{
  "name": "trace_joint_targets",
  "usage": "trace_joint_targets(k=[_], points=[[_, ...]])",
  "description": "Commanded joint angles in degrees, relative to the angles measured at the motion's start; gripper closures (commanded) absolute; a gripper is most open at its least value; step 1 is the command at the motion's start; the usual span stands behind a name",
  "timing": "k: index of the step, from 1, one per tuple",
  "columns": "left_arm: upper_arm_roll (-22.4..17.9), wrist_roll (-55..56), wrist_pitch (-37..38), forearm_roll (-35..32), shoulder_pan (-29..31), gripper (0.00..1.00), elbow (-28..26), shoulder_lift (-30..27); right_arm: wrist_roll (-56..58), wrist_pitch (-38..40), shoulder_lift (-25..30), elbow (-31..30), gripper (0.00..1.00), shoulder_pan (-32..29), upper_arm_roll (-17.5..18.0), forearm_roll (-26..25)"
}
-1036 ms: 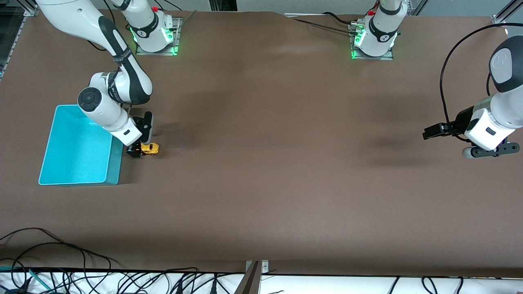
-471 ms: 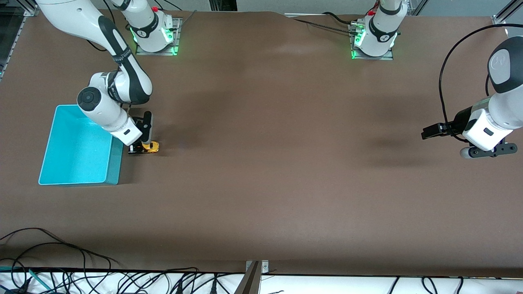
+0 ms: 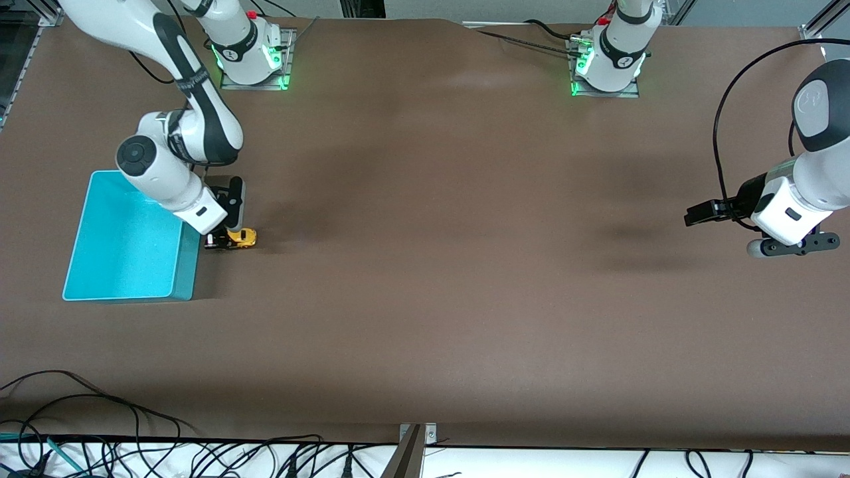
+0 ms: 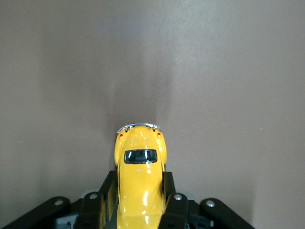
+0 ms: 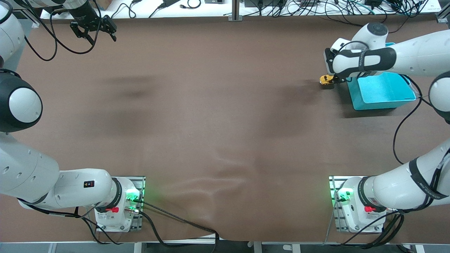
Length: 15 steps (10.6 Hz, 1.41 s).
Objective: Wind up and store yellow beetle car
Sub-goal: 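Lift the car and lower it into the turquoise box with the right gripper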
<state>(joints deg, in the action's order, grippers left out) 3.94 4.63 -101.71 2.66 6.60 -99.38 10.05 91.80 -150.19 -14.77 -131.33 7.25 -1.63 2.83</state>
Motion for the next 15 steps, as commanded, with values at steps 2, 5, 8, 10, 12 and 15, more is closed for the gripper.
trace_joint_targets(k=[2, 5, 8, 10, 12, 15], points=[[-0.34, -1.91, 0.55, 1.21, -0.62, 0.0, 0.76, -0.29, 1.46, 10.77, 8.16, 0.45, 0.96, -0.57, 0.49, 0.69], [-0.34, -1.9, 0.64, 1.21, -0.36, 0.0, 0.85, -0.38, 2.15, 19.56, 15.1, 1.07, 0.96, -0.65, 0.31, 0.43], [-0.16, -2.43, 0.46, -0.64, 0.34, 0.0, 1.38, -0.38, 9.78, 23.62, 17.84, 2.3, 0.96, -4.86, -0.04, 0.25], [-0.16, -2.61, 0.55, -0.98, -0.09, 0.0, 1.38, -0.29, 16.81, 23.63, 16.71, 3.09, 0.96, -8.98, -0.04, -1.5], [-0.08, -2.7, 0.55, -1.34, -0.27, 0.0, 1.29, -0.29, 20.34, 22.93, 12.68, 4.31, 0.96, -12.15, -0.04, -4.83], [-0.07, -1.57, 0.73, -1.08, -0.27, 0.0, 1.03, -0.29, 27.09, 20.39, 5.39, 7.83, 0.95, -18.57, 0.14, -7.49]])
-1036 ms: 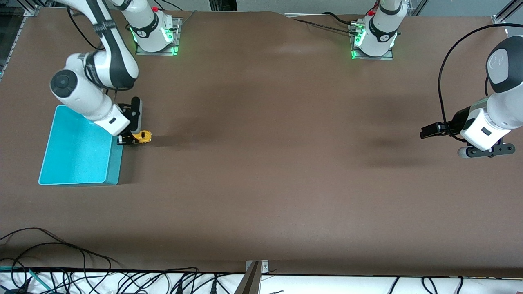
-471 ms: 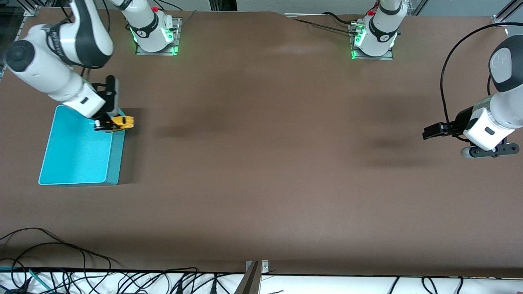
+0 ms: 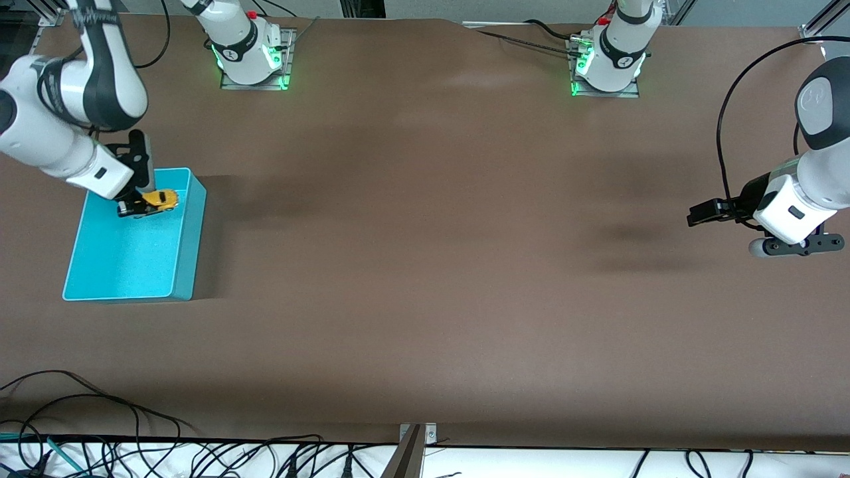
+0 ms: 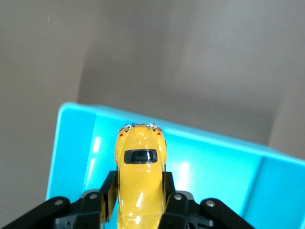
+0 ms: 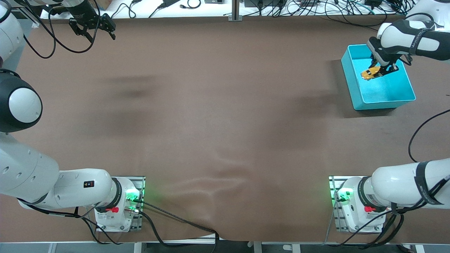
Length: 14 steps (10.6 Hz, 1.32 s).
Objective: Wind up and store yellow beetle car
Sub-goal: 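Lift the car and lower it into the turquoise box with the right gripper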
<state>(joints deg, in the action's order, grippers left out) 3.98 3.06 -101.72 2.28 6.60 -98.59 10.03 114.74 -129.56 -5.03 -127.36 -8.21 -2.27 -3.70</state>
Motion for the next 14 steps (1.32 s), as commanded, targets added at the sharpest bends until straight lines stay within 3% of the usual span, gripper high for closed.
trace_joint_targets(k=[1, 7, 9, 10, 11, 12, 14], points=[[-0.2, 0.11, 0.73, -0.69, -0.18, 0.0, 0.16, -0.27, 7.05, -1.21, -6.63, 4.83, 0.95, -4.95, 0.77, -0.96], [-0.2, 0.02, 0.73, -0.26, 0.17, 0.0, 0.42, 0.17, 10.77, -7.36, -17.98, 5.2, 0.95, -11.11, 2.18, 0.27], [-0.2, 0.02, 0.73, -0.25, 0.08, 0.0, 0.42, 0.17, 10.77, -7.55, -18.52, 5.28, 0.91, -11.65, 2.79, 0.36], [-0.2, 0.02, 0.73, -0.26, 0.08, 0.0, 0.42, 0.17, 10.68, -7.46, -18.52, 5.63, 0.78, -11.65, 2.79, 0.8], [-0.2, 0.02, 0.73, -0.26, 0.08, 0.0, 0.42, 0.17, 10.85, -7.2, -18.61, 6.42, 0.47, -11.65, 2.79, 3.24], [-0.2, 0.02, 0.73, -0.17, 0.08, 0.0, 0.42, 0.17, 11.12, -6.24, -18.52, 7.64, 0.0, -11.65, 2.79, 4.57], [-0.2, 0.11, 0.73, -0.17, -0.09, 0.0, 0.42, 0.25, 10.51, 1.82, -16.34, 11.24, 0.0, -11.47, 3.75, 6.32]])
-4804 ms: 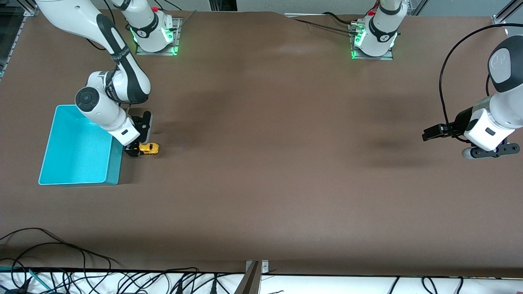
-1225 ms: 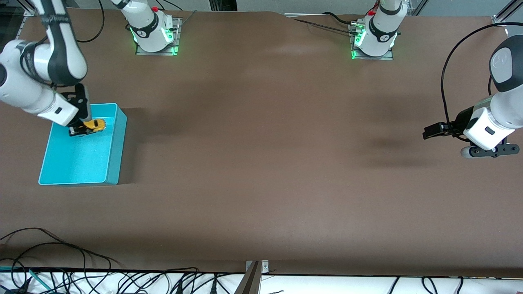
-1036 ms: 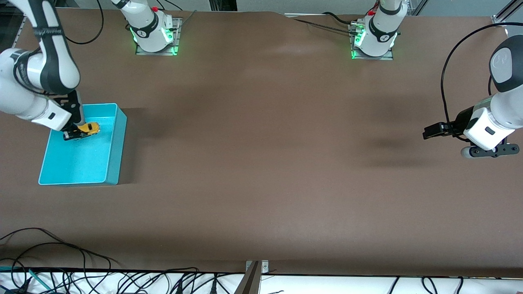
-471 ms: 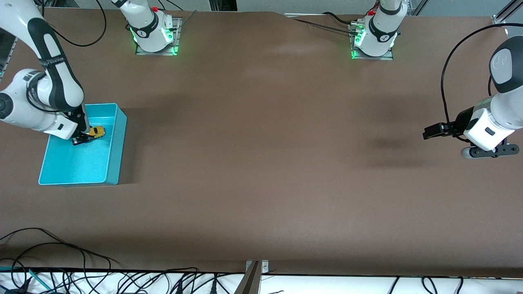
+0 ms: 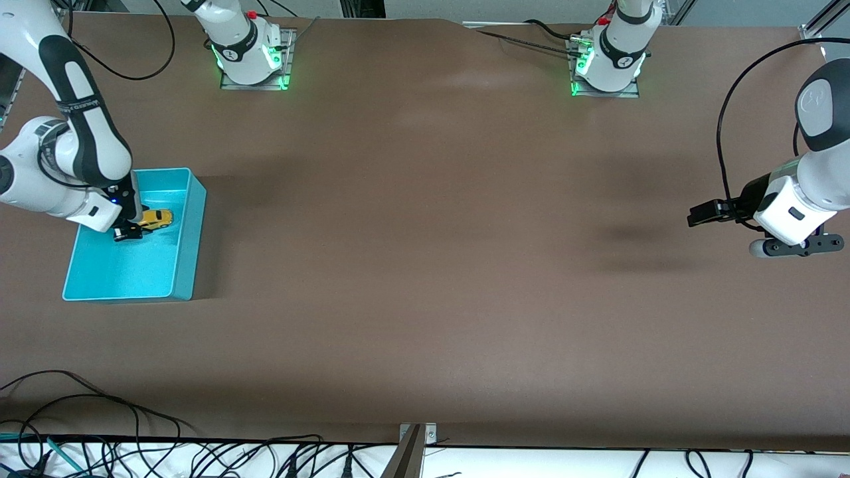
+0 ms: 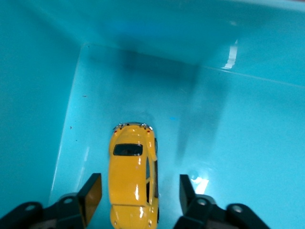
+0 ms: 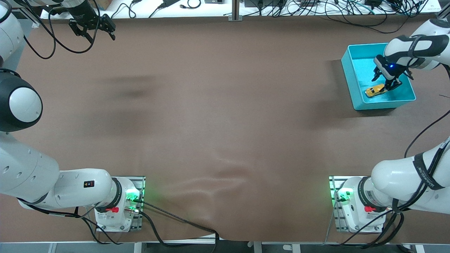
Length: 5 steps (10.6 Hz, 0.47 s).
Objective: Wind up and store yellow beetle car
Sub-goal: 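Open the right gripper to release the car inside the box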
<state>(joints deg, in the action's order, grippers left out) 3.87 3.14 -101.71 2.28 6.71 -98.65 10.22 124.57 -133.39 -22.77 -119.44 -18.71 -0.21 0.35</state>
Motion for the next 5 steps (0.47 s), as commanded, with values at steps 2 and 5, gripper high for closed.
trace_joint_targets(k=[2, 5], points=[[-0.09, 0.03, 0.72, -0.26, -0.2, 0.0, 0.48, 0.15, -2.73, 10.66, 5.61, 3.51, 0.0, -0.8, 2.5, 3.25], [-0.09, 0.03, 0.72, -0.26, -0.29, 0.0, 0.48, 0.24, -9.94, 18.32, 11.06, 3.6, 0.0, -0.19, 4.6, 3.25]])
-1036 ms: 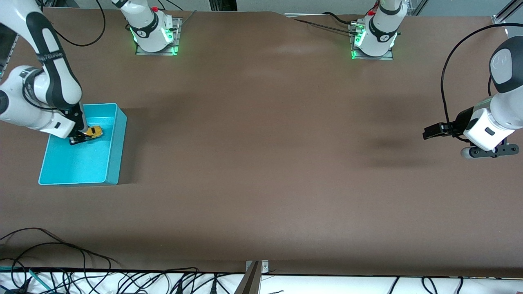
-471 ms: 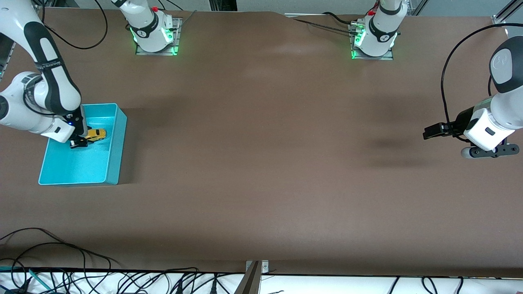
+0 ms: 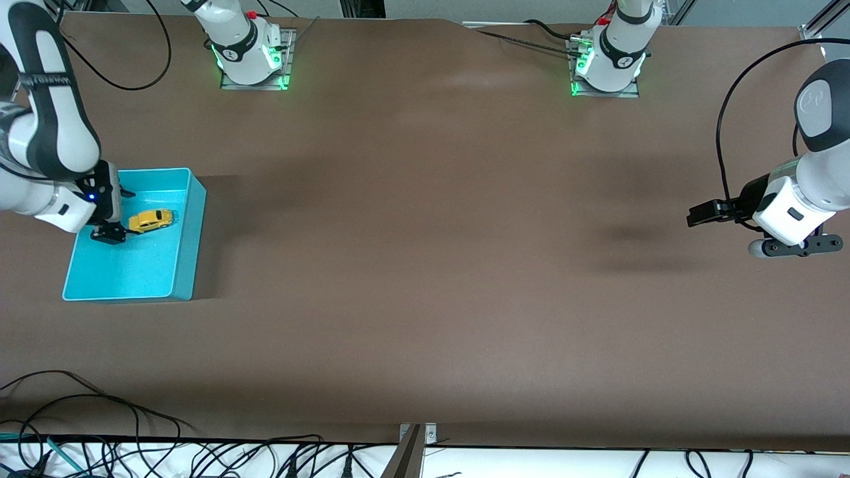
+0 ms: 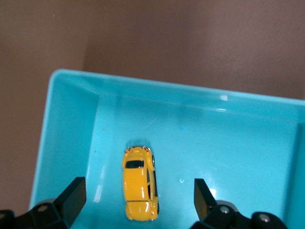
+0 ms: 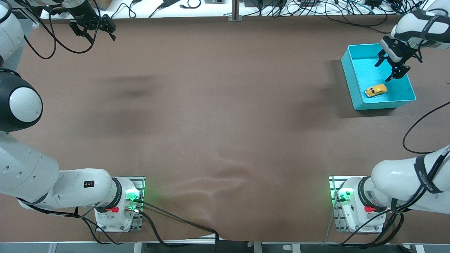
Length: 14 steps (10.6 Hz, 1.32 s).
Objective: Wind up and store yellow beetle car
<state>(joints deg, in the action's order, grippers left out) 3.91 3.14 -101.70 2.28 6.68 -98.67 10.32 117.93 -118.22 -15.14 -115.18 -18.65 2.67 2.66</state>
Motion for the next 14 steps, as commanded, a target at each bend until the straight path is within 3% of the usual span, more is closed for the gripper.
trace_joint_targets(k=[1, 6, 8, 14], points=[[-0.13, 0.03, 0.72, -0.26, -0.27, 0.0, 0.5, 0.14, -5.5, 4.39, 4.14, -0.66, 0.0, 0.19, 2.16, 1.03], [-0.13, 0.03, 0.72, -0.26, -0.27, 0.0, 0.5, 0.14, -19.02, 9.41, 8.89, -0.66, 0.0, 1.07, 5.32, 1.3], [-0.13, 0.11, 0.72, -0.17, -0.36, 0.0, 0.5, 0.14, -26.49, 9.59, 8.2, 1.79, 0.0, 1.85, 5.5, 1.3], [-0.13, 0.11, 0.72, -0.26, -0.36, 0.0, 0.5, 0.14, -74.35, 11.96, 15.66, 2.24, 0.0, 5.8, 5.76, 1.04]])
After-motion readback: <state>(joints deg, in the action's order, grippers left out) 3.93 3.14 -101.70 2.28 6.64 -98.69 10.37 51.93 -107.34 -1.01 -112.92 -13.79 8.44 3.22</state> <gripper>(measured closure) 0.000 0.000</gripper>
